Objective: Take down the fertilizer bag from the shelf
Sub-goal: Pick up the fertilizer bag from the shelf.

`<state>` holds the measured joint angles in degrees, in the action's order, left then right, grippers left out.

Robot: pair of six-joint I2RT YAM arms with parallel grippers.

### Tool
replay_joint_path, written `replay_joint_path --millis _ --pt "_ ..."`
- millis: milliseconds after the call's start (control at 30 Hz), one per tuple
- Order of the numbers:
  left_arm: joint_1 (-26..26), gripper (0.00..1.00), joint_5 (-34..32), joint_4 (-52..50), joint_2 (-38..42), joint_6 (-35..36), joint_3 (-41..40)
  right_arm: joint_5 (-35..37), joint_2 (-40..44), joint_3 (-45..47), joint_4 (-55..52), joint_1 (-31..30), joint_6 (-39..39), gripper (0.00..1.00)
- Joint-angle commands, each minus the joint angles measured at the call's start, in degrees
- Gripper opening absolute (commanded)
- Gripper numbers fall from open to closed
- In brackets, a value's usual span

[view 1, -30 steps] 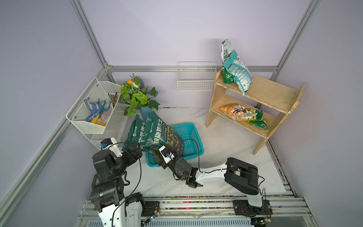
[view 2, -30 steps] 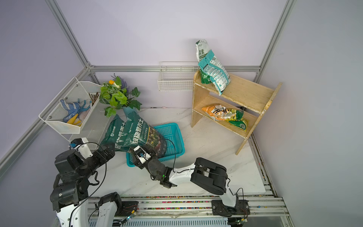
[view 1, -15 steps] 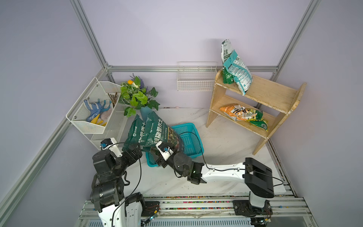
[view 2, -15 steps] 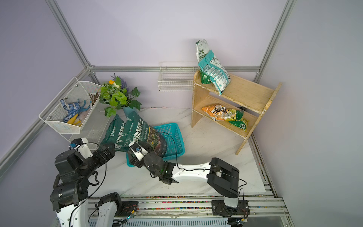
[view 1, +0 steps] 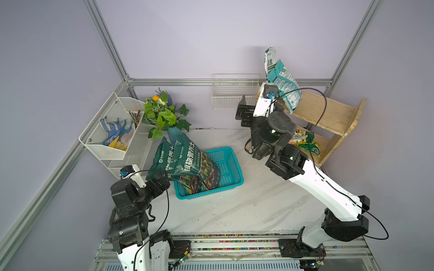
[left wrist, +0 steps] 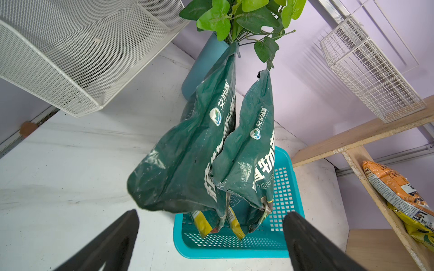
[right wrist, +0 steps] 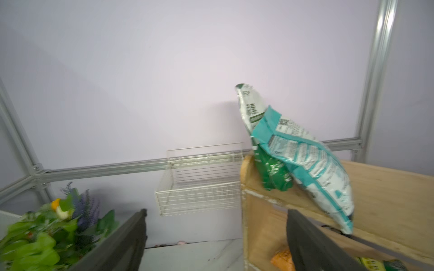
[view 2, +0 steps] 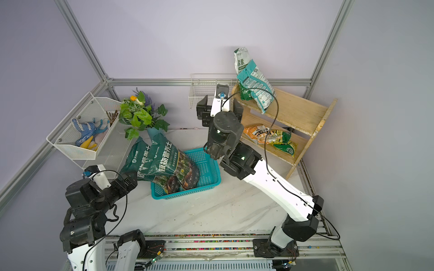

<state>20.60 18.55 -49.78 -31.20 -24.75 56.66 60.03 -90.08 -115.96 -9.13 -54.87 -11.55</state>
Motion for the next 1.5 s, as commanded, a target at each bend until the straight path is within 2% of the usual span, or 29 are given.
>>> replay_joint_path --millis 0,100,200,600,867,1467 --pt "-0.2 1.0 0.1 -0.4 0.4 0.1 0.0 3.9 1.3 -2.3 -8.3 0.9 -3.7 1.0" --pt "-0.2 1.0 0.0 -0.4 0.6 0.1 0.0 0.6 1.4 -4.3 -12.0 3.1 -2.8 0.91" --pt "-0.2 1.0 -0.1 -0.4 0.5 0.1 0.0 0.2 1.4 -6.2 -14.8 5.7 -2.7 0.88" --pt "-0.2 1.0 0.0 -0.4 0.7 0.1 -0.1 -8.1 -4.6 -16.1 -26.6 15.4 -0.7 0.89" --pt "-0.2 1.0 0.0 -0.4 0.6 0.1 -0.1 -12.2 -6.4 -16.4 -27.7 19.4 0.2 0.93" --pt "-0.2 1.0 0.2 -0.4 0.8 0.1 -0.1 -16.7 -9.4 -16.4 -29.1 27.5 1.5 0.87"
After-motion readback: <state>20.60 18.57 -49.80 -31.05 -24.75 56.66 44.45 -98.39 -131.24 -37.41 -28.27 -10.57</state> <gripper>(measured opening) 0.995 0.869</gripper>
